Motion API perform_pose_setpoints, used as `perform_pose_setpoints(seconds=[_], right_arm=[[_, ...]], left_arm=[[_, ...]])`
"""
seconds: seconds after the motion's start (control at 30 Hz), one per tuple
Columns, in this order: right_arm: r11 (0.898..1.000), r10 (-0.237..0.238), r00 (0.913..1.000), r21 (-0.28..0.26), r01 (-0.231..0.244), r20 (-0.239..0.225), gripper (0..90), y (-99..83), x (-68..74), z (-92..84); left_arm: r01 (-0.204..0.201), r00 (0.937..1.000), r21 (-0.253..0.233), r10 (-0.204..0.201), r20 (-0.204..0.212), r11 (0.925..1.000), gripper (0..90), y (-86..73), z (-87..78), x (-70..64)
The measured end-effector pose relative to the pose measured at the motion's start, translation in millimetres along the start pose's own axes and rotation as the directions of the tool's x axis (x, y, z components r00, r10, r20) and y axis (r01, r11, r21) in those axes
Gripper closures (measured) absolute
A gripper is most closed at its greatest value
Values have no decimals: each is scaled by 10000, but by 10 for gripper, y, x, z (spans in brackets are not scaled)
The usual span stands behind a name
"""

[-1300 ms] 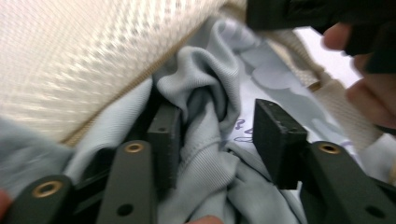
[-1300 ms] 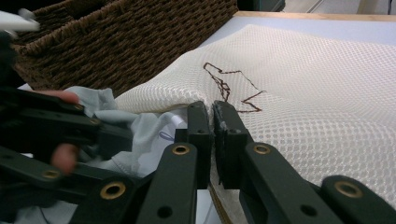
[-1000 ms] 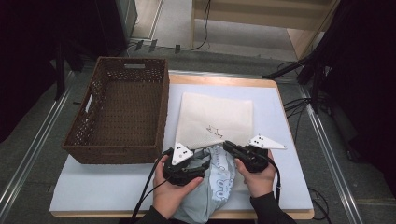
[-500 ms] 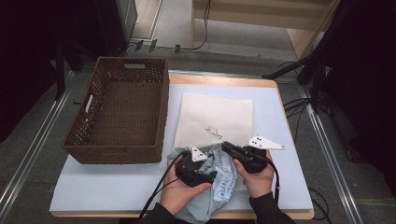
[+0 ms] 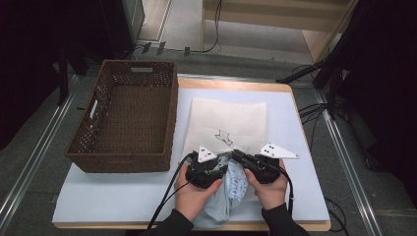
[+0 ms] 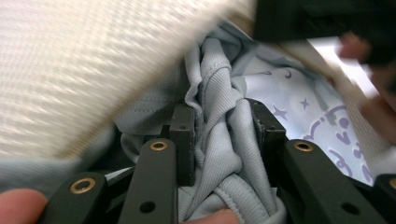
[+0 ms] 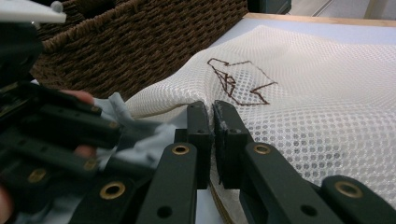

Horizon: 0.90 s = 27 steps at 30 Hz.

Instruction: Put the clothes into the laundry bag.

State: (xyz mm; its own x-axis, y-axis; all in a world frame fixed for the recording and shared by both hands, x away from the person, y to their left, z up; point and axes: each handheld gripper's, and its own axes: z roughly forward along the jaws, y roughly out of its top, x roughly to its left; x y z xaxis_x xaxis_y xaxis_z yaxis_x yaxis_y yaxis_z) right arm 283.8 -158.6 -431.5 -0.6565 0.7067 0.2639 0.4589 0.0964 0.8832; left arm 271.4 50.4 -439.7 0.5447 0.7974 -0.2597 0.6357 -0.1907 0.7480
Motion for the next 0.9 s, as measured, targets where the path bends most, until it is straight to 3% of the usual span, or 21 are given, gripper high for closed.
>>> perform_pose_setpoints(seconds=[0.03,0.1,0.2,0.27,0.33,0.4,0.5,0.57,0.63,0.7,0.77,0.83,0.9], right_arm=[[10000,-7,10000,23,7,7,865,-2,0,0],[10000,-10,10000,97,9,20,865,-14,-8,7],[9999,16,10000,129,-16,34,865,-36,-35,15],[9998,108,9999,150,-110,76,865,-43,-46,15],[9998,139,9999,149,-140,84,865,-42,-53,19],[9998,136,9999,137,-138,93,865,-39,-53,19],[9998,154,9998,149,-155,106,865,-37,-53,23],[9997,154,9998,190,-156,105,865,-38,-50,31],[9997,152,9998,191,-154,117,865,-38,-50,36],[9997,152,9998,184,-154,104,865,-37,-47,34],[9997,144,9998,191,-145,97,865,-36,-48,27],[9997,157,9998,161,-159,75,865,-38,-49,24],[9998,126,9999,150,-127,67,865,-39,-43,23]], left_arm=[[26,9999,-15,-26,-156,10000,661,-22,31,12],[201,9995,242,-207,225,9995,606,-66,106,60],[163,9957,227,-183,914,9996,394,-87,35,85],[-131,9933,56,124,1151,9999,287,-71,-98,65],[-595,9913,-187,613,1162,9981,248,-60,-252,52],[-828,9911,-168,841,1037,9964,226,-70,-368,59],[-804,9894,480,739,1250,9956,209,-153,-384,73],[-969,9870,1099,812,1387,9892,185,-244,-294,50],[-1246,9850,1574,1030,1383,9796,199,-323,-183,18],[-1432,9866,1716,1268,1031,9747,222,-362,-106,-31],[-1627,9862,1705,1549,580,9718,375,-346,-104,-70],[-1553,9871,1772,1458,656,9718,591,-320,-99,-75],[-1447,9886,1736,1350,666,9741,654,-296,-102,-76]])
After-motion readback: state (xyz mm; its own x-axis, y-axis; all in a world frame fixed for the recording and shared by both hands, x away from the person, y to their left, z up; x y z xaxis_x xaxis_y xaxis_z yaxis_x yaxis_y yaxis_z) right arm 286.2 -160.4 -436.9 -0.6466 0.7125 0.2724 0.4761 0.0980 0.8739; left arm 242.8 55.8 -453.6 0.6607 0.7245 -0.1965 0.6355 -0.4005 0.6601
